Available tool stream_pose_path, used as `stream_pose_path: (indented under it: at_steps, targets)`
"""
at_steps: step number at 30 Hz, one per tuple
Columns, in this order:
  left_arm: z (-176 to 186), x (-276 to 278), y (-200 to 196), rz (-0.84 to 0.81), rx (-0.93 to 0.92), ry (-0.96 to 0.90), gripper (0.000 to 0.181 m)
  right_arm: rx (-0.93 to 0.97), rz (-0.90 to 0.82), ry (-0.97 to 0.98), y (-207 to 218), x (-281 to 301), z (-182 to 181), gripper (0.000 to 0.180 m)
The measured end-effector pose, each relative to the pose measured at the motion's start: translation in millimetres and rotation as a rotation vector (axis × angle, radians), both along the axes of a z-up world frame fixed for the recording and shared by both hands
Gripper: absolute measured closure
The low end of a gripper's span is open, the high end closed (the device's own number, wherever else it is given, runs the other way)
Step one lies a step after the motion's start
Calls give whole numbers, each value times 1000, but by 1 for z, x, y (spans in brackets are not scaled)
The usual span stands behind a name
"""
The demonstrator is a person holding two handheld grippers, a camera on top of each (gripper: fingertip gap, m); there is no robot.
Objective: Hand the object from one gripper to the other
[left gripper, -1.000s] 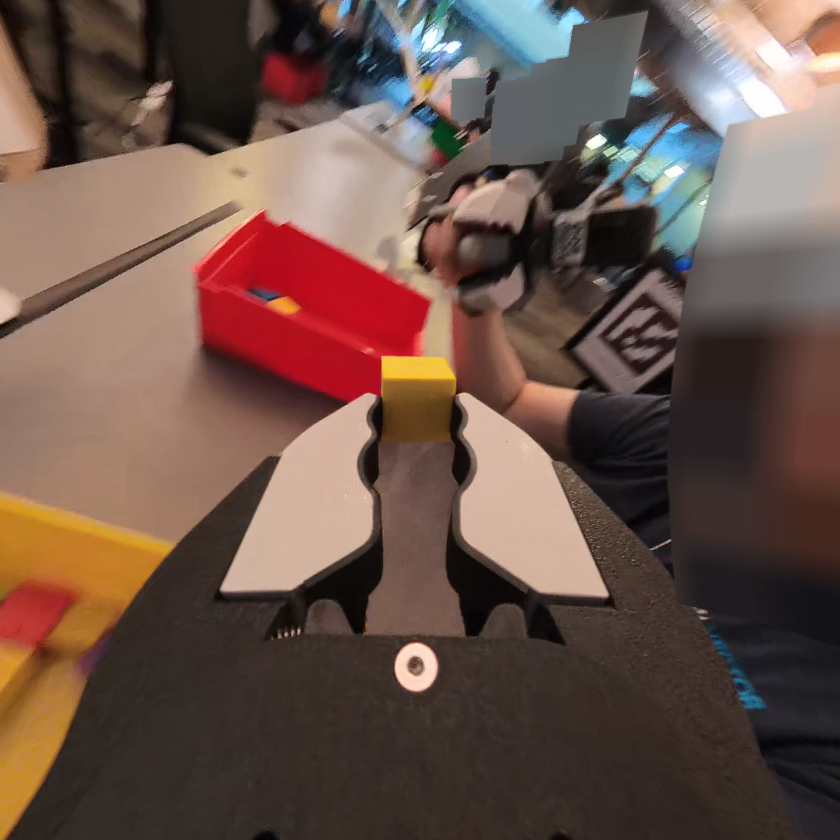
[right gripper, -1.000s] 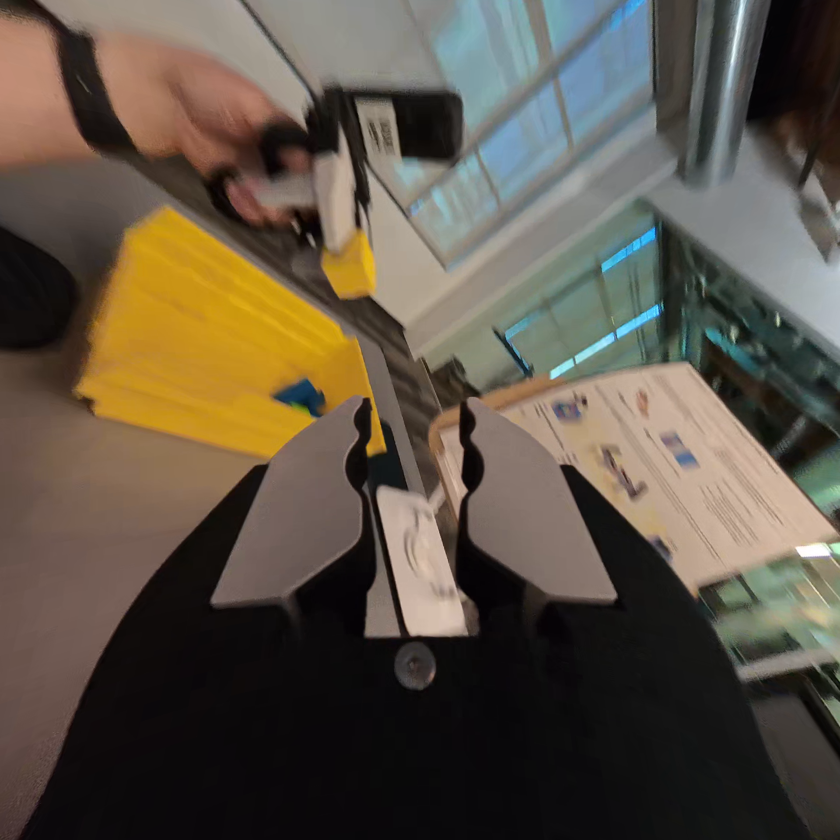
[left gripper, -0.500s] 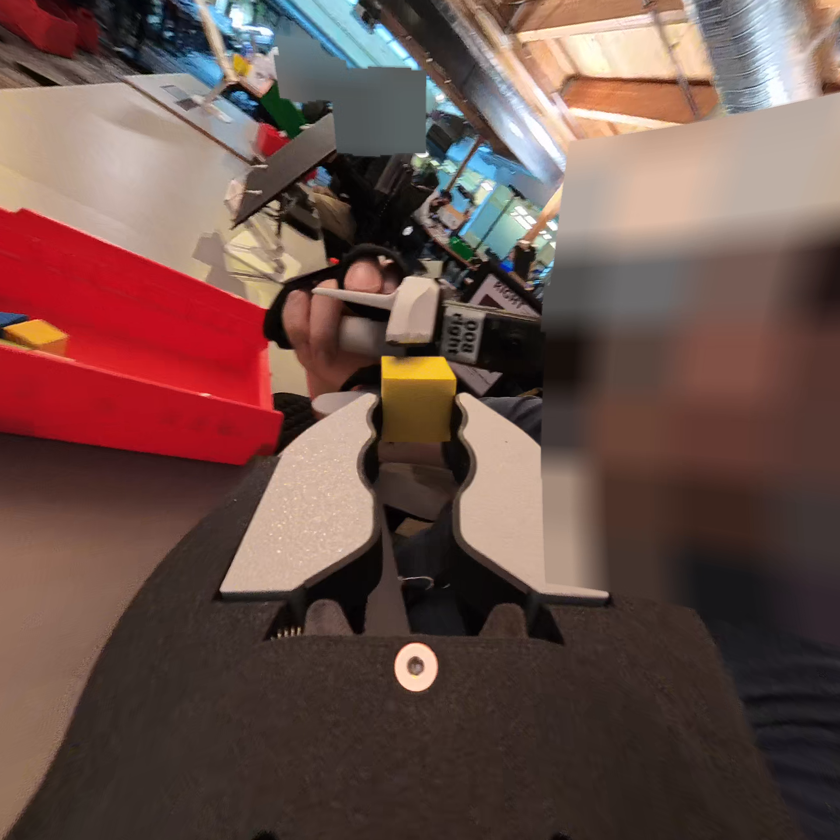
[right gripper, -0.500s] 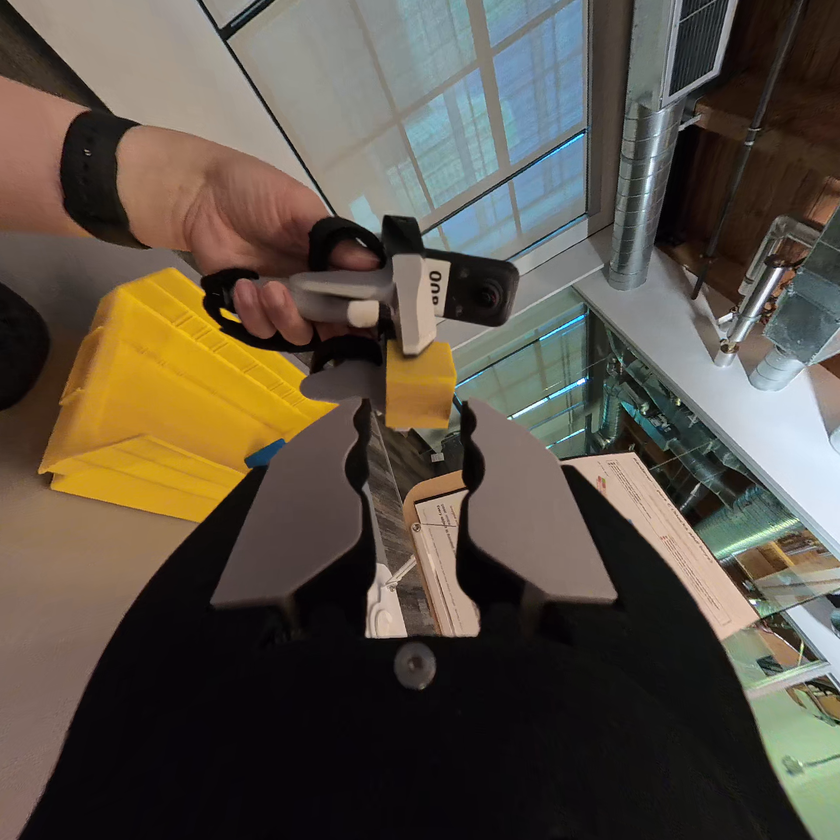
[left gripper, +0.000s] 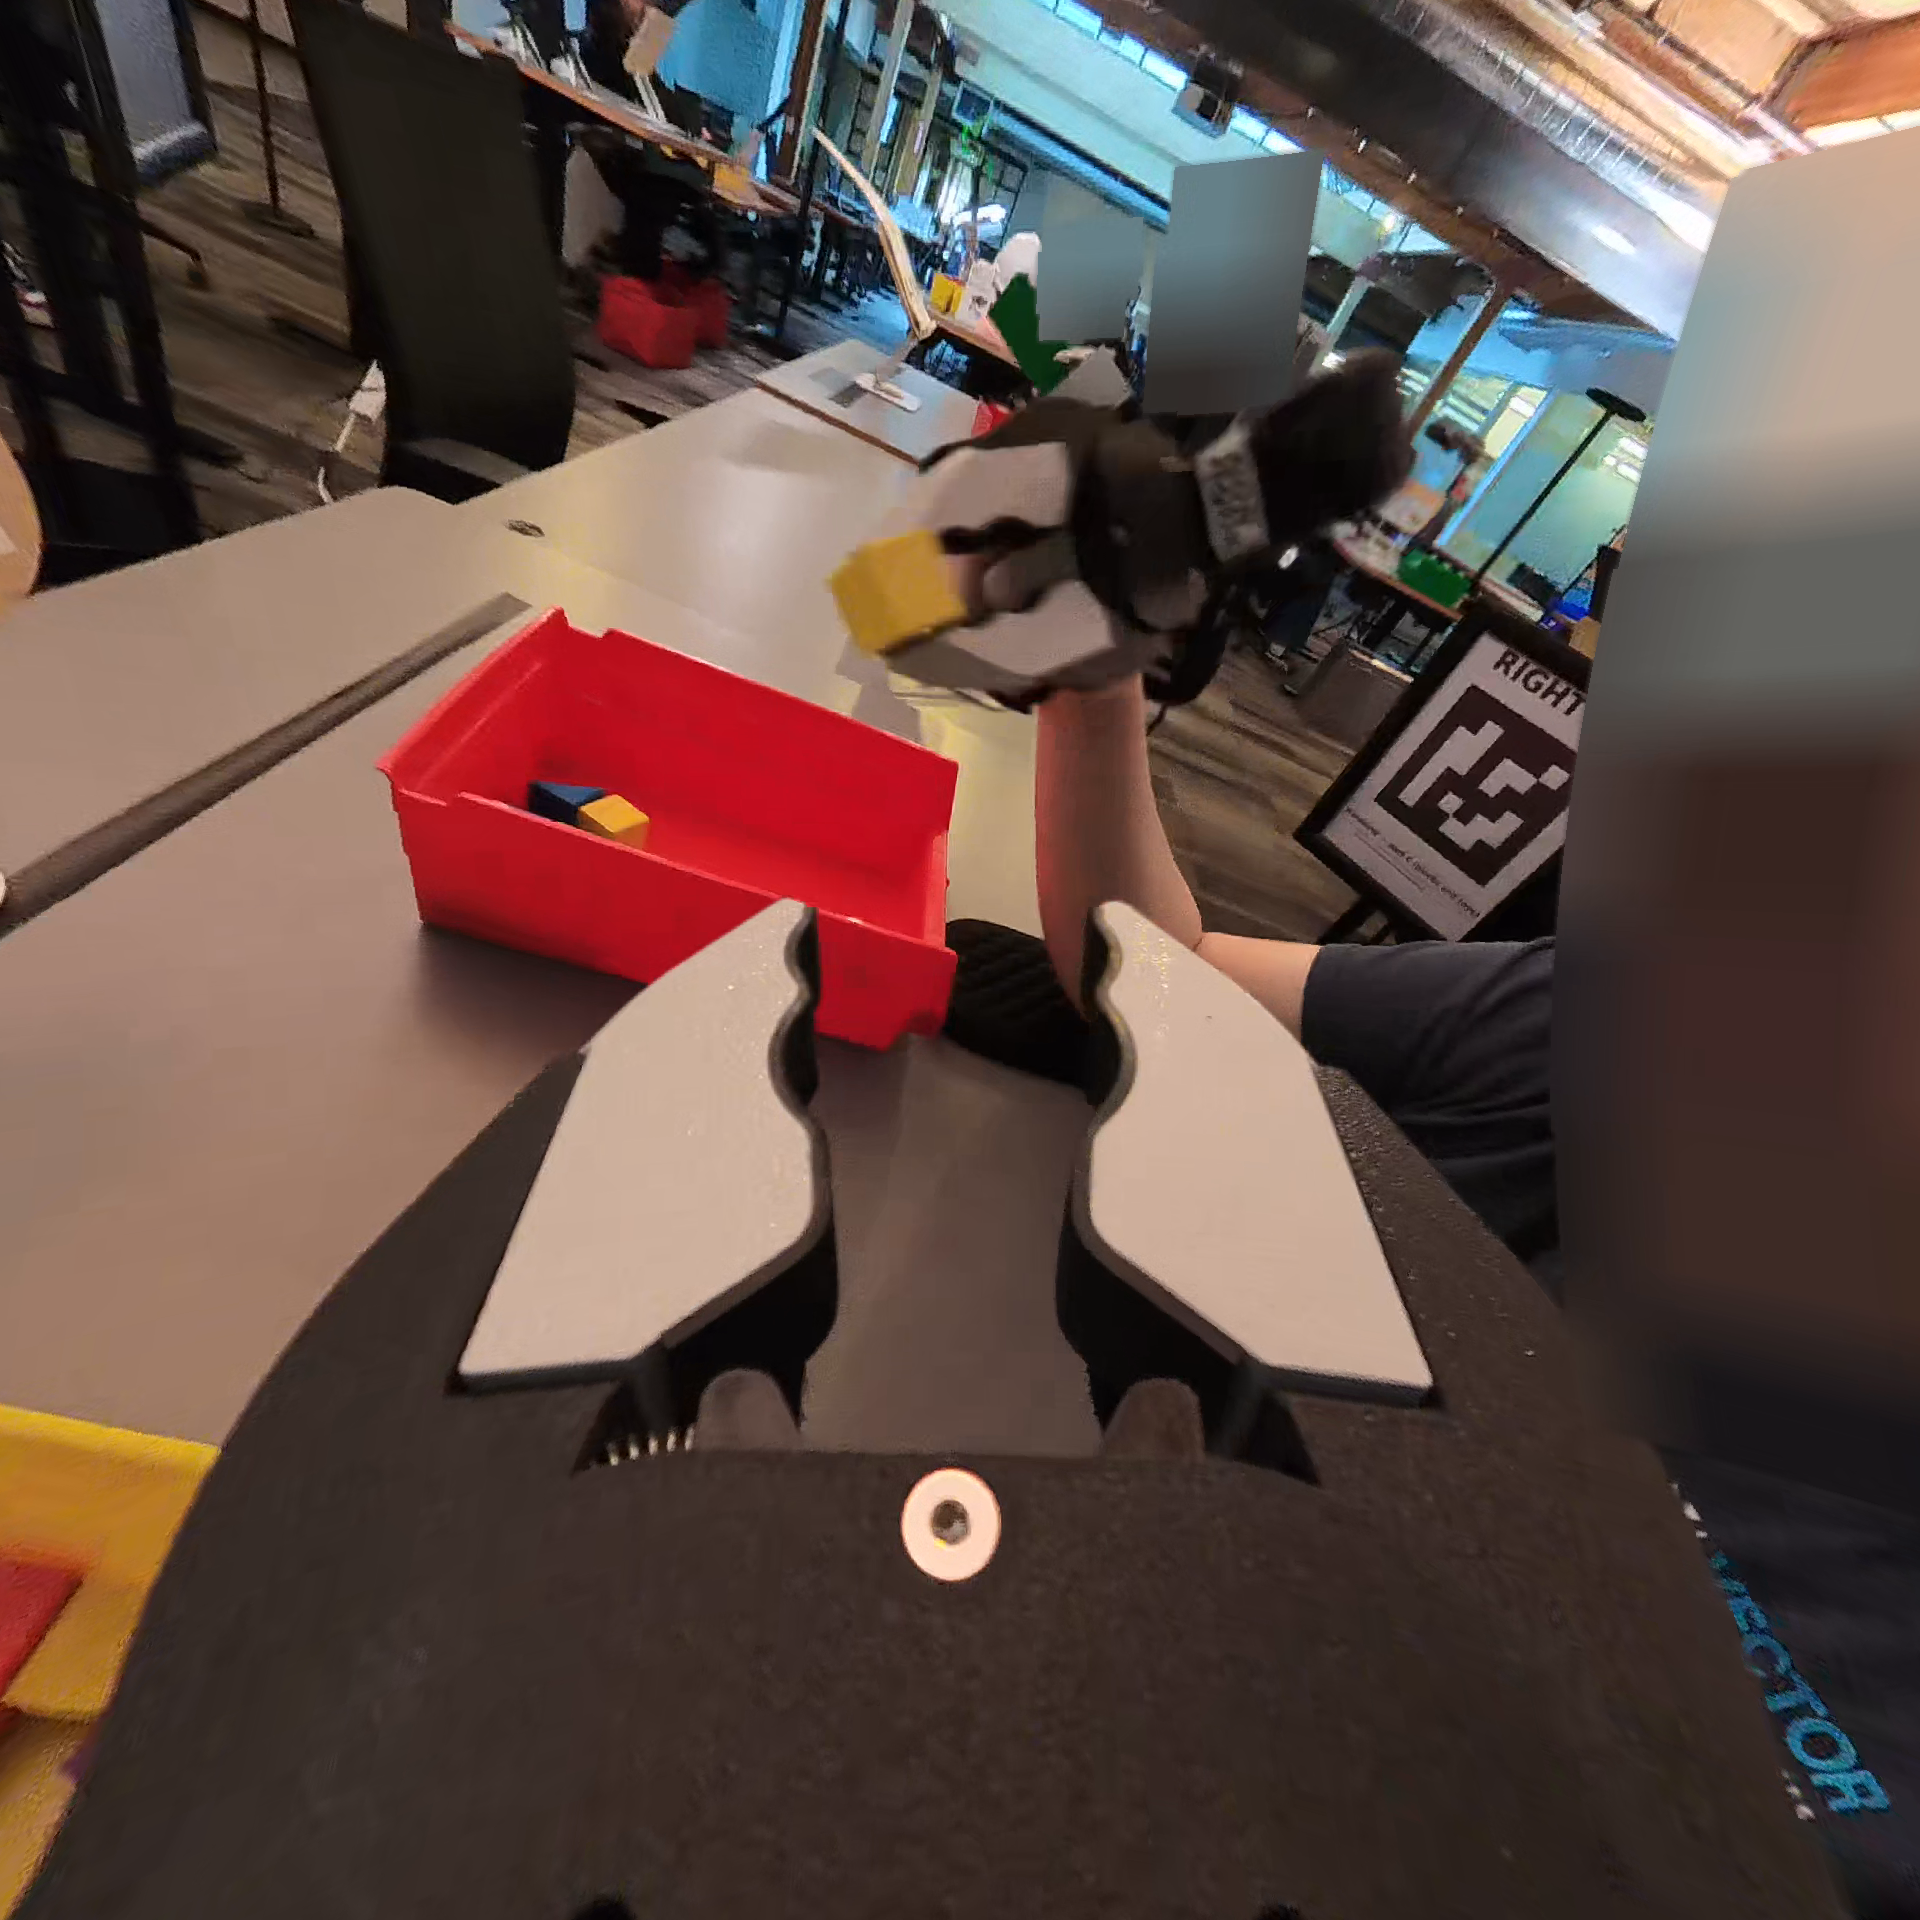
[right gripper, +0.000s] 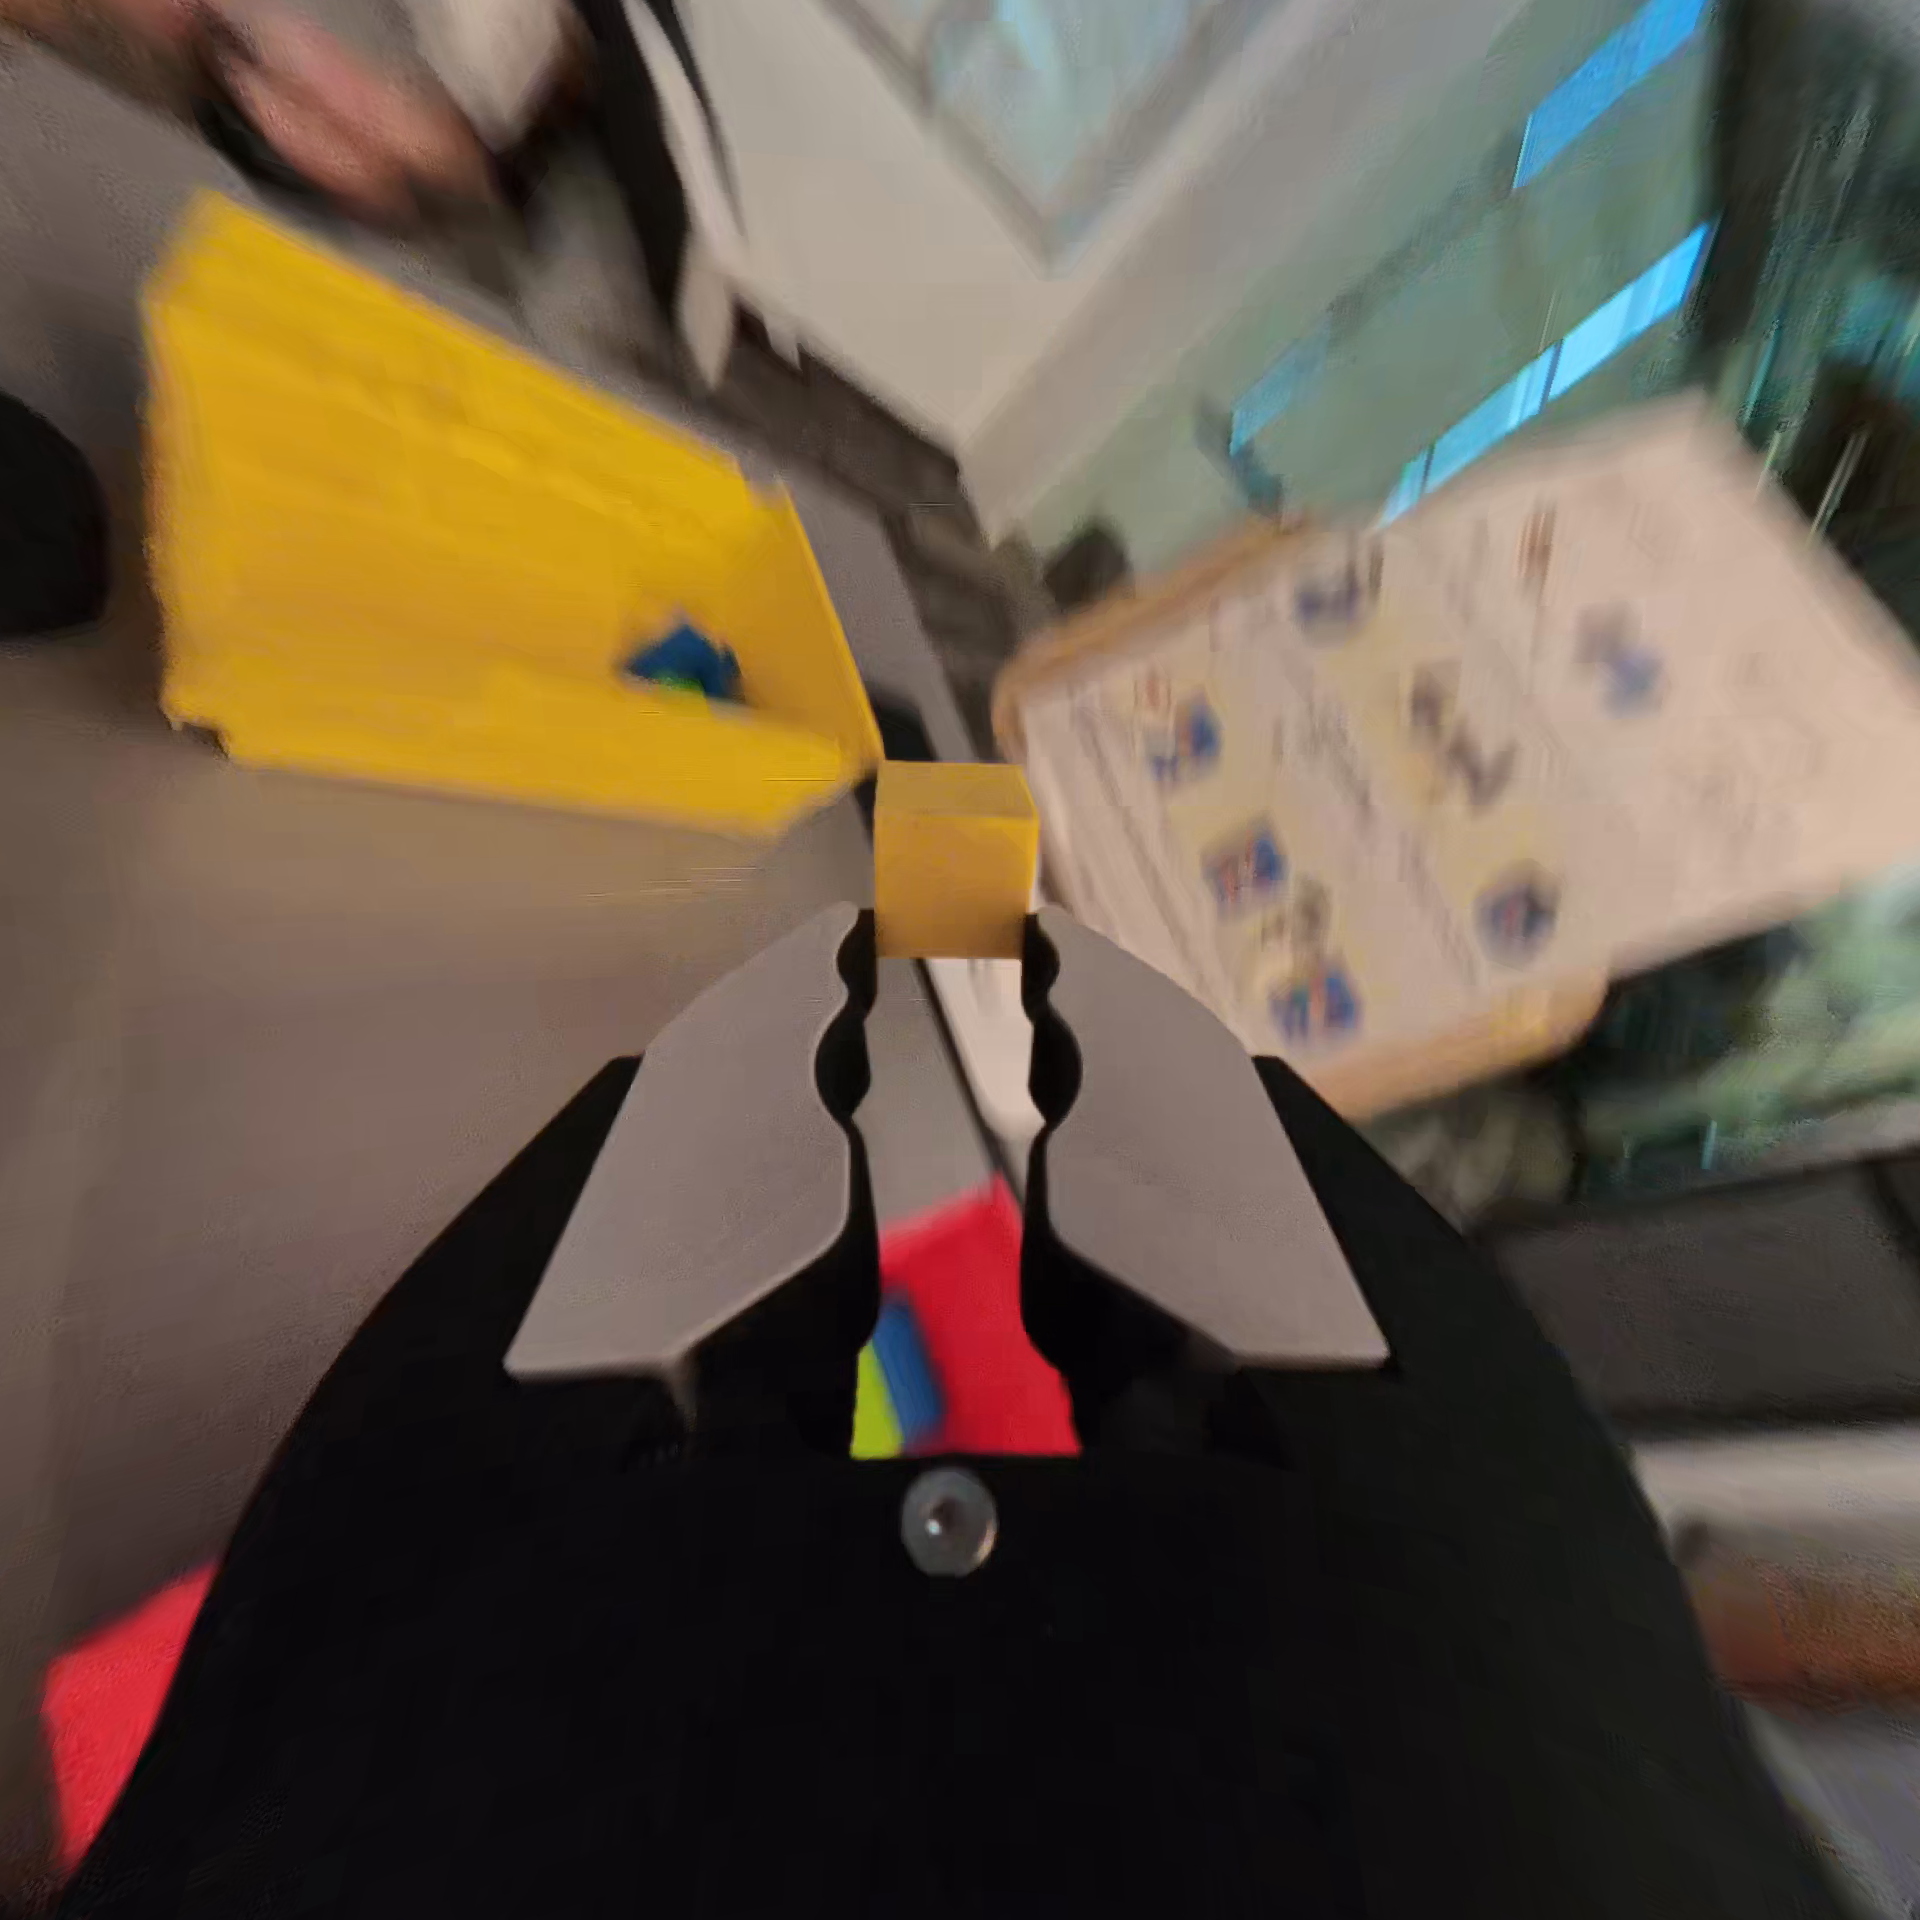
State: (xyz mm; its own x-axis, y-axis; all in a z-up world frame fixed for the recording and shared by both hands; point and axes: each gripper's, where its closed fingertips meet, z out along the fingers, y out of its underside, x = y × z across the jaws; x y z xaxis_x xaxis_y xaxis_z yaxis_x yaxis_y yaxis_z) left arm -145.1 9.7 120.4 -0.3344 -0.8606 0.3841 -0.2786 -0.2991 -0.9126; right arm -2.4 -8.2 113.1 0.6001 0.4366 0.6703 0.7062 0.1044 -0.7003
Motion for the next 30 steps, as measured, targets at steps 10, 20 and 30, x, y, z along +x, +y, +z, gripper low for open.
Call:
stream_pose_path:
  at_steps: [10,20,30]
  targets:
    - [6,-13,8,23,37,-19,134,-1021,-512,-54,-27,181,-211,152]
    - [-1,-12,11,33,38,26,135,-1154,-543,-63,-15,186,-257,152]
    - [-2,-16,21,74,58,35,135,-1180,-603,-6,-11,189,-264,151]
